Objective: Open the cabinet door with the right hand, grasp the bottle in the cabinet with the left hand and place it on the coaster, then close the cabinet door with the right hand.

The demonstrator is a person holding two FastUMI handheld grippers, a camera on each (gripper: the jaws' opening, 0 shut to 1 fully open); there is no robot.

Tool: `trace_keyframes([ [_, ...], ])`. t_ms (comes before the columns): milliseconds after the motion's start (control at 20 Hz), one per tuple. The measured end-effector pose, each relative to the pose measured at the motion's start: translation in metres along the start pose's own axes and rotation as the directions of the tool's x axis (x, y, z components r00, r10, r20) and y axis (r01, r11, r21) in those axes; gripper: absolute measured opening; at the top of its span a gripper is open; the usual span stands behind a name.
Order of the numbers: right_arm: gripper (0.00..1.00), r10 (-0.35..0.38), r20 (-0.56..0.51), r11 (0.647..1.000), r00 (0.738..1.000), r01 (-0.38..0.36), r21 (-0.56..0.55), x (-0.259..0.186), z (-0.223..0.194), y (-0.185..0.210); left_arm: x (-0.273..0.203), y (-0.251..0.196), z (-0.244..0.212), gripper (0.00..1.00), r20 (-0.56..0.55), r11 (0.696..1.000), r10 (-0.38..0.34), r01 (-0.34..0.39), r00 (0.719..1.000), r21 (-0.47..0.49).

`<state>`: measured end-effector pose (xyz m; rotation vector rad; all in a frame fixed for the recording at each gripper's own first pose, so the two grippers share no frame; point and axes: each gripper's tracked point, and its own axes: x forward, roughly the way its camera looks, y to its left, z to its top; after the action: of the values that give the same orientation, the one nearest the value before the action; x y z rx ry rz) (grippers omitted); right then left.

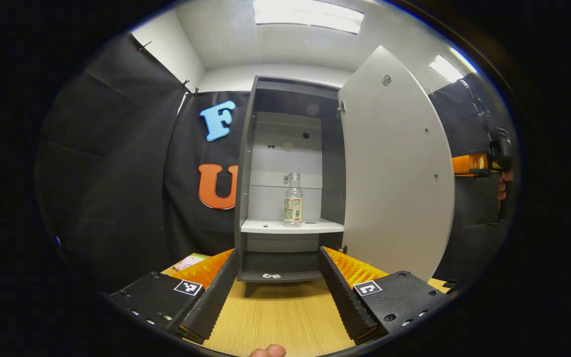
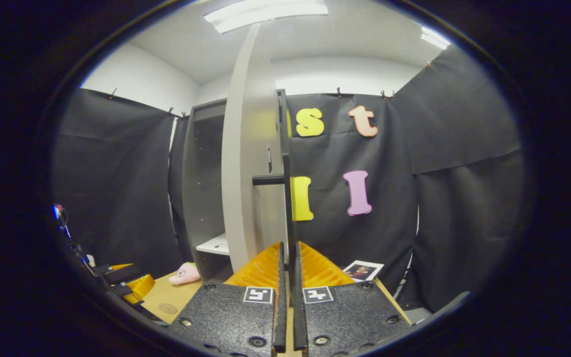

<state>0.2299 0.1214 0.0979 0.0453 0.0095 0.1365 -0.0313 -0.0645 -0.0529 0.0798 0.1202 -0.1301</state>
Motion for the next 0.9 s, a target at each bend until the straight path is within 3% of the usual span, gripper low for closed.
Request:
trace_keyframes([
  [600,0.08,-0.004,-0.013,1.000,1.000,0.004,0.012,-0.001,0.000,-0.003,-0.007,0.000,-0.001,0.95,-0.006,1.000,0.018,-0.018,1.000,-0.001],
  [900,0.08,-0.050,0.016,0.999,0.999,0.050,0.004,-0.031,-0.002,-0.026,-0.006,0.005,0.001,0.95,-0.004,0.999,0.035,-0.035,0.999,-0.004],
])
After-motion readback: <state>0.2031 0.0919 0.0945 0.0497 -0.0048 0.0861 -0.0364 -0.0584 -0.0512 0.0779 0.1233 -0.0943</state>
